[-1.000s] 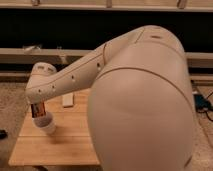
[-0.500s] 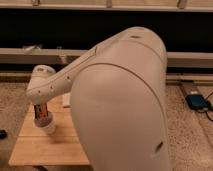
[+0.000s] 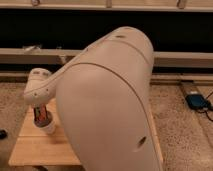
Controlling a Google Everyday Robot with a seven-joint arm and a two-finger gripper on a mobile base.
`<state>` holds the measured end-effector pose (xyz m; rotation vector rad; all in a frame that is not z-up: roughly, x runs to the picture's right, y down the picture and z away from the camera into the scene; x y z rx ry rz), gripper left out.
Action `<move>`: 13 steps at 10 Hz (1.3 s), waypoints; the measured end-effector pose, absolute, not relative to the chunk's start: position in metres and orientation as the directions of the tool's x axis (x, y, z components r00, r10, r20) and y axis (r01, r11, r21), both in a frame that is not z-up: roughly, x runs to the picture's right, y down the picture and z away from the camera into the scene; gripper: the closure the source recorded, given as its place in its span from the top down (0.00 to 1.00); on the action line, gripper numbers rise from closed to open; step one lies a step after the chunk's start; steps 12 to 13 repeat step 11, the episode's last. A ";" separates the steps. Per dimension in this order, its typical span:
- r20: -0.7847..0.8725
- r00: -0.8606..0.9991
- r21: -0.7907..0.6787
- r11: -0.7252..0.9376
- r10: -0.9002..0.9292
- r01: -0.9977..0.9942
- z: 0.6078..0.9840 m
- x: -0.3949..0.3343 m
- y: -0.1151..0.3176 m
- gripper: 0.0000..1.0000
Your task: Place the eraser in the ceramic cup
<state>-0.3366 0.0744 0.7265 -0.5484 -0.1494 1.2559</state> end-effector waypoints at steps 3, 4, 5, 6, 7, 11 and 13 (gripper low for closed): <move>-0.216 0.302 -0.451 0.180 0.929 -0.874 0.736 -0.332 0.078 0.80; -0.223 0.300 -0.447 0.176 0.928 -0.877 0.738 -0.332 0.079 0.80; -0.231 0.293 -0.442 0.169 0.928 -0.881 0.740 -0.330 0.079 0.80; -0.234 0.286 -0.436 0.162 0.929 -0.885 0.743 -0.326 0.078 0.80; -0.233 0.273 -0.434 0.151 0.933 -0.888 0.743 -0.322 0.073 0.80; -0.233 0.268 -0.434 0.147 0.935 -0.889 0.742 -0.320 0.072 0.80; -0.233 0.268 -0.434 0.147 0.935 -0.889 0.742 -0.320 0.072 0.80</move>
